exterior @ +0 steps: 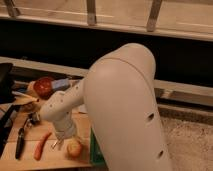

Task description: Place apple in tray

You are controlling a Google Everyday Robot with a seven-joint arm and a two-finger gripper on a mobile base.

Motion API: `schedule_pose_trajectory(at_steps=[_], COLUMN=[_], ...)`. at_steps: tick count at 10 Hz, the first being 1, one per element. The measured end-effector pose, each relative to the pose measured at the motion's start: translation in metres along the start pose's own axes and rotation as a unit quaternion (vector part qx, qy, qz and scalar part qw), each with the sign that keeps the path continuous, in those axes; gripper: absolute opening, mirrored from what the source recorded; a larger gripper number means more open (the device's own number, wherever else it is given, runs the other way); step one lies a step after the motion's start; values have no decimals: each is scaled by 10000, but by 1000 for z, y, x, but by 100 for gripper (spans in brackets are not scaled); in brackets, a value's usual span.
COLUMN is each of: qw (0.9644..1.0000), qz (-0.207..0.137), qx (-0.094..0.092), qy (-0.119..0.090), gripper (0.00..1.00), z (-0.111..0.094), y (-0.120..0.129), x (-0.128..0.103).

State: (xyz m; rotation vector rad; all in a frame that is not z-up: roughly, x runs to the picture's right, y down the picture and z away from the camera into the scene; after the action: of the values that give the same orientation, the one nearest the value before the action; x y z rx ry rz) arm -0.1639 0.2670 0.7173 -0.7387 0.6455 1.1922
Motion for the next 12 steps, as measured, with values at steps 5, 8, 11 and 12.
schedule_pose_trajectory(at_steps=[5,8,11,12], qw=[9998,9996,9996,9996], qz=[136,209,218,223], qx=[-46,-38,-46,-43], qy=[160,185,189,195], gripper=[54,23,0,0], z=[18,22,22,22], y=[0,-2,-1,-2], x=[2,4,5,5])
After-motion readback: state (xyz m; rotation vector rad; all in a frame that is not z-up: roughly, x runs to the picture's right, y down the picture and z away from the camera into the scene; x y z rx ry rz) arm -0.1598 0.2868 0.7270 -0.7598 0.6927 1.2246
